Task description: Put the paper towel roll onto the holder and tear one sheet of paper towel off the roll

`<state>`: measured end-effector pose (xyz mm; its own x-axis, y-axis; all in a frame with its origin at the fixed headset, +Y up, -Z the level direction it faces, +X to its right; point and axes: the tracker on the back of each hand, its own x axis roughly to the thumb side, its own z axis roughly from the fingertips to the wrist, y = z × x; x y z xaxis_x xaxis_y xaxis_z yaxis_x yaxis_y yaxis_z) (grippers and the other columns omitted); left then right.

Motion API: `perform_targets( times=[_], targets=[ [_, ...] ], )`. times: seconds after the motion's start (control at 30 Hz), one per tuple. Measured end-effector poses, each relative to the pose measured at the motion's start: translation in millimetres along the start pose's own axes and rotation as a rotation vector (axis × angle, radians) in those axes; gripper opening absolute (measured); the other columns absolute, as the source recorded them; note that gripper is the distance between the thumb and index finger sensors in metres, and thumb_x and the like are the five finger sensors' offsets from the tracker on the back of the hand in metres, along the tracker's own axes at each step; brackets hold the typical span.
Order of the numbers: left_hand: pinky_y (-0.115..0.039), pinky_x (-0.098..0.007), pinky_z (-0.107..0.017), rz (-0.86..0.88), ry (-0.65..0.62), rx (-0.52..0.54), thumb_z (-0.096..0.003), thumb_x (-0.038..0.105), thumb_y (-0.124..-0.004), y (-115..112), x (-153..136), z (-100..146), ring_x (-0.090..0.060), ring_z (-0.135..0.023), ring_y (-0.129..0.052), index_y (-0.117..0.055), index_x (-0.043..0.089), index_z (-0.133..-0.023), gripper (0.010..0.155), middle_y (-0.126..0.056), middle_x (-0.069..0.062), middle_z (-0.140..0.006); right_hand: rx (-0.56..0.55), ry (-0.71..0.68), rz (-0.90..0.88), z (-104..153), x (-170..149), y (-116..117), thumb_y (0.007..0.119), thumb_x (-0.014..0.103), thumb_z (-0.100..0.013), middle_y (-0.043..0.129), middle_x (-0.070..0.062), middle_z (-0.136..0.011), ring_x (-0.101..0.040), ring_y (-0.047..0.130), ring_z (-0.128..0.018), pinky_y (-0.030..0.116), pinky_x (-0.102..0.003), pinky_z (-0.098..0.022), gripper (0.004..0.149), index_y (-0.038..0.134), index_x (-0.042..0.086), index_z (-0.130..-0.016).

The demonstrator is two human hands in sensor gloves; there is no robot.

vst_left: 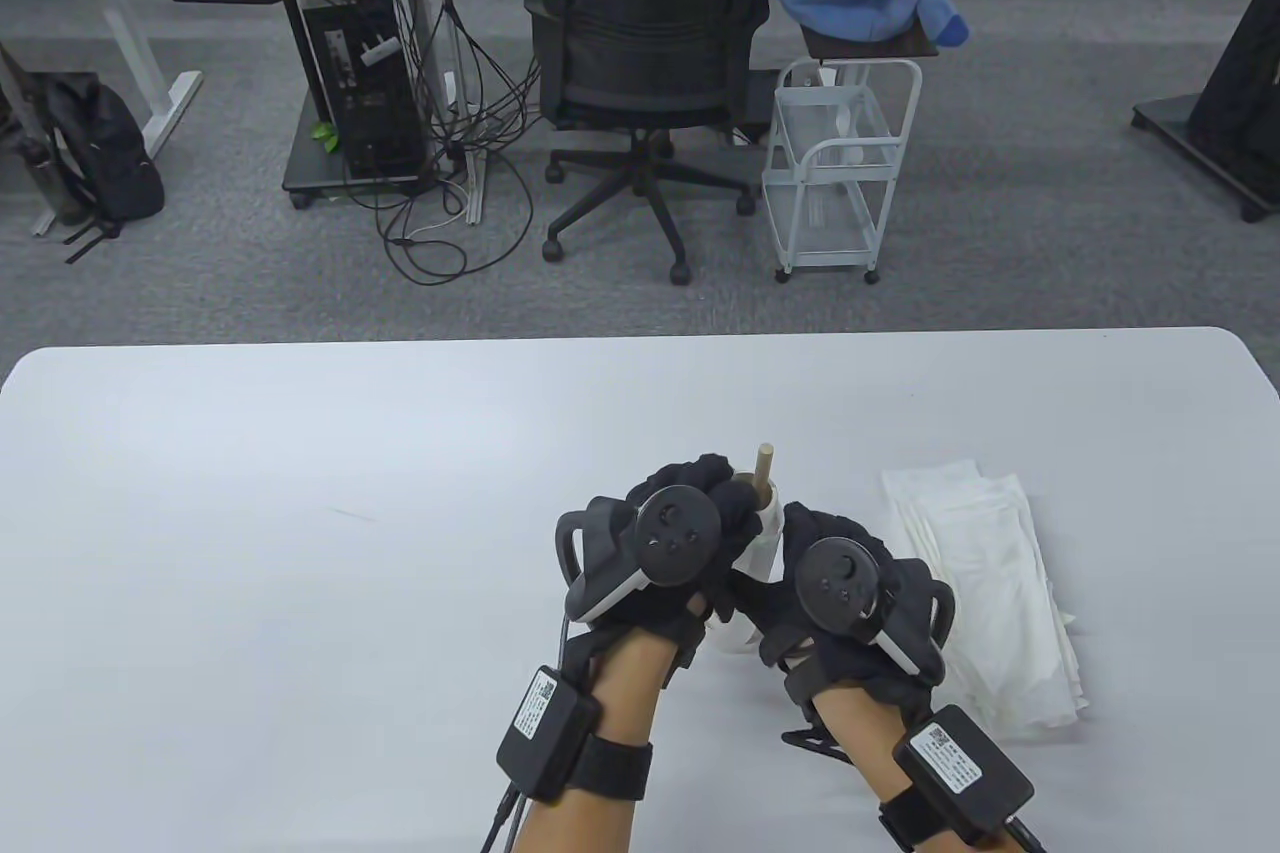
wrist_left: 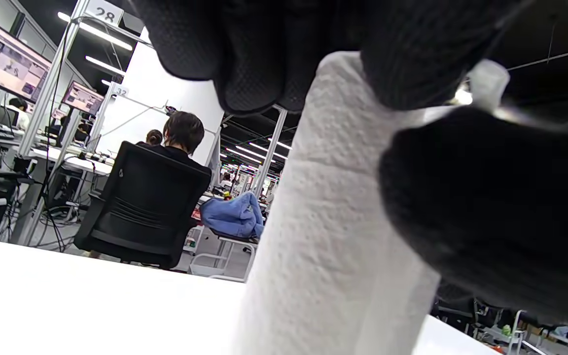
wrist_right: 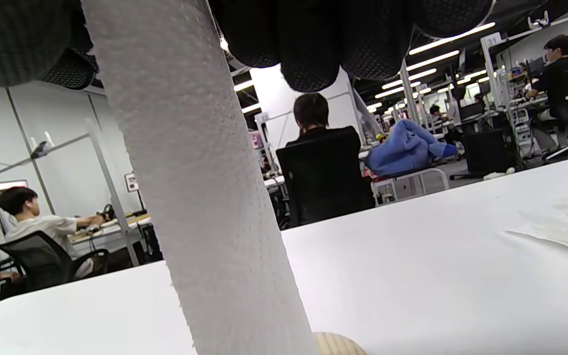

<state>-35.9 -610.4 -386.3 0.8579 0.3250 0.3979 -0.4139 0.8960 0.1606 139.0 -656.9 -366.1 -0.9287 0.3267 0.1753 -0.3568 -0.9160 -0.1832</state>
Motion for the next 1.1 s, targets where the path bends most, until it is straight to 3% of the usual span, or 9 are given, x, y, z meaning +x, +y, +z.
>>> perform_targets(
  times=[0.13, 0.2, 0.37, 0.47, 0.53, 0.77, 1.0, 1.1],
  targets=[
    [-0.07, -0.047, -0.072, 0.009, -0.017, -0.003, -0.0439, 0.042, -0.082, -1.2, -1.8, 0.3, -0.032, -0.09, -0.082, -0.088, 0.029, -0.082, 0.04, -0.075, -0.001, -0.099, -0.076, -0.038, -0.024, -3.7, -10.5, -4.7, 0.063, 0.054, -0.054, 0.078, -0.01, -0.09, -0.04, 0.076, -0.087, 0.051, -0.06, -0.07, 0.049, 0.066, 0.025, -0.093],
    [-0.07, -0.047, -0.073, 0.048, -0.03, -0.015, -0.0441, 0.04, -0.082, -2.6, -3.4, 0.4, -0.031, -0.092, -0.082, -0.087, 0.03, -0.083, 0.04, -0.074, 0.0, -0.1, -0.081, -0.04, -0.034, -5.2, -17.9, -6.6, 0.064, 0.047, -0.055, 0.08, -0.009, -0.087, -0.039, 0.077, -0.086, 0.05, -0.061, -0.07, 0.04, 0.071, 0.029, -0.089],
    [-0.069, -0.048, -0.072, 0.027, -0.044, -0.014, -0.0465, 0.041, -0.079, -5.1, 0.3, 2.0, -0.033, -0.095, -0.079, -0.083, 0.028, -0.087, 0.042, -0.072, 0.0, -0.103, -0.079, -0.081, -0.053, -8.5, -29.3, -7.0, 0.066, 0.045, -0.054, 0.079, -0.009, -0.088, -0.04, 0.073, -0.088, 0.044, -0.062, -0.072, 0.037, 0.073, 0.03, -0.087],
    [-0.069, -0.05, -0.072, 0.009, -0.036, 0.016, -0.0429, 0.051, -0.082, -9.0, 3.8, 4.3, -0.035, -0.096, -0.077, -0.082, 0.024, -0.088, 0.052, -0.071, -0.003, -0.103, -0.071, -0.097, -0.057, -6.7, -29.1, -2.8, 0.066, 0.045, -0.054, 0.078, -0.01, -0.089, -0.04, 0.072, -0.089, 0.042, -0.063, -0.072, 0.037, 0.074, 0.03, -0.086],
    [-0.072, -0.049, -0.07, -0.047, -0.029, 0.103, -0.0416, 0.052, -0.082, -11.1, 6.3, 7.2, -0.034, -0.093, -0.082, -0.085, 0.026, -0.083, 0.05, -0.075, -0.002, -0.101, -0.072, -0.115, -0.051, -4.2, -28.8, 1.0, 0.066, 0.045, -0.054, 0.078, -0.009, -0.089, -0.04, 0.072, -0.089, 0.042, -0.062, -0.072, 0.037, 0.073, 0.029, -0.087],
    [-0.067, -0.05, -0.071, -0.024, -0.055, 0.075, -0.0448, 0.047, -0.078, -16.2, 6.6, 10.4, -0.035, -0.096, -0.075, -0.084, 0.036, -0.083, 0.04, -0.069, -0.003, -0.105, -0.09, -0.128, -0.106, 0.0, -35.9, 8.1, 0.066, 0.045, -0.054, 0.077, -0.01, -0.089, -0.04, 0.071, -0.089, 0.042, -0.062, -0.072, 0.037, 0.073, 0.029, -0.087],
    [-0.067, -0.05, -0.072, -0.016, -0.06, 0.074, -0.046, 0.045, -0.075, -17.8, 5.0, 11.9, -0.035, -0.098, -0.073, -0.081, 0.034, -0.086, 0.042, -0.067, -0.003, -0.106, -0.115, -0.157, -0.102, 4.5, -43.3, 16.9, 0.066, 0.044, -0.054, 0.077, -0.01, -0.09, -0.04, 0.071, -0.09, 0.042, -0.062, -0.072, 0.037, 0.073, 0.029, -0.087],
    [-0.068, -0.049, -0.071, -0.015, -0.051, 0.094, -0.046, 0.045, -0.075, -18.2, 1.9, 12.8, -0.034, -0.098, -0.075, -0.081, 0.034, -0.086, 0.042, -0.067, -0.002, -0.106, -0.075, -0.171, -0.061, 5.6, -47.4, 30.2, 0.067, 0.044, -0.053, 0.076, -0.01, -0.092, -0.041, 0.07, -0.09, 0.041, -0.063, -0.072, 0.036, 0.074, 0.029, -0.086]
  ],
)
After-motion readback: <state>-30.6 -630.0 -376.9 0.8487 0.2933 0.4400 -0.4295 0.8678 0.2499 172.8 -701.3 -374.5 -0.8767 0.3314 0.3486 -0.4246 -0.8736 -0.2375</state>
